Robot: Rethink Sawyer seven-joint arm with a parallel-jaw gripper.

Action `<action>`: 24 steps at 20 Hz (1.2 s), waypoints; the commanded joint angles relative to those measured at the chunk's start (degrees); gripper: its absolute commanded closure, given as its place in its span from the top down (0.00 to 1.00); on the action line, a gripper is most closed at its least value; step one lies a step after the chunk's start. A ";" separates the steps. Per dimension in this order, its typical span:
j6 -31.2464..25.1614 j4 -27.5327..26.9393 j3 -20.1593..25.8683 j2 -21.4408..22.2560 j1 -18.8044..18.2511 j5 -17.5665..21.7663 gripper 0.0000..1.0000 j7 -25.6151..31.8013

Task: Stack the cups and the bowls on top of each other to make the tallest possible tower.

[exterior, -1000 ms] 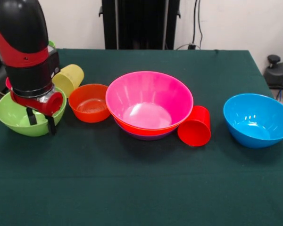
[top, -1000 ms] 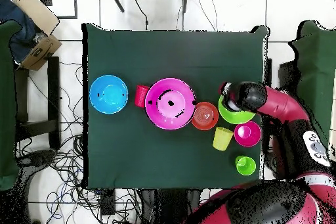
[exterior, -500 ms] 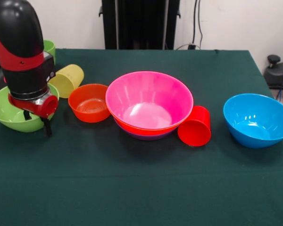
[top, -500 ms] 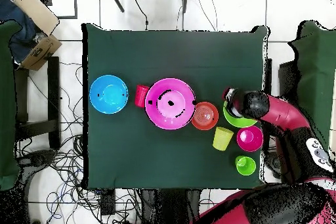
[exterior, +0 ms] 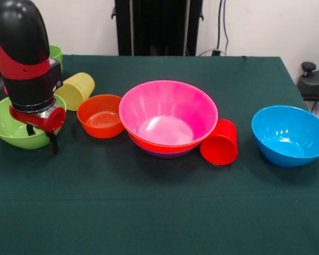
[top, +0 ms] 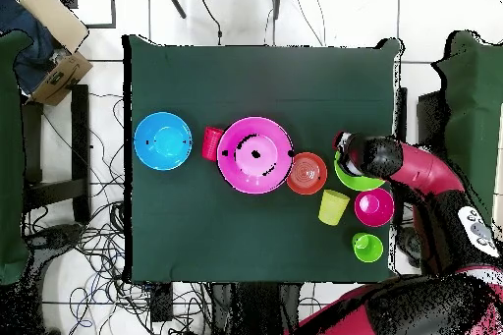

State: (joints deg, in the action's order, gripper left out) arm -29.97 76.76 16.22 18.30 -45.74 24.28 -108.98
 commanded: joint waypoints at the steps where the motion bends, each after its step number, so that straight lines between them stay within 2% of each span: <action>1: 2.85 4.38 3.41 -3.60 1.85 7.31 1.00 9.65; 2: 2.46 4.48 3.58 -3.48 1.97 7.47 1.00 10.25; 3: 2.45 4.51 3.25 -3.46 2.19 6.85 0.00 8.88; 8: 0.87 3.81 2.96 -3.18 2.89 8.03 0.00 10.90; 9: 0.32 3.54 2.71 -3.07 3.26 8.00 0.00 10.43; 10: 0.21 3.10 1.50 -2.86 4.23 7.40 0.00 7.60; 11: -0.32 2.89 1.20 -2.48 4.68 7.88 0.00 7.84; 13: -0.80 3.21 2.02 -2.04 4.35 8.75 0.00 10.05; 24: -2.05 3.94 3.03 -0.93 3.70 8.53 0.00 10.19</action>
State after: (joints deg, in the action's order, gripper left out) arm -30.01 77.40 16.08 19.88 -44.32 27.62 -108.98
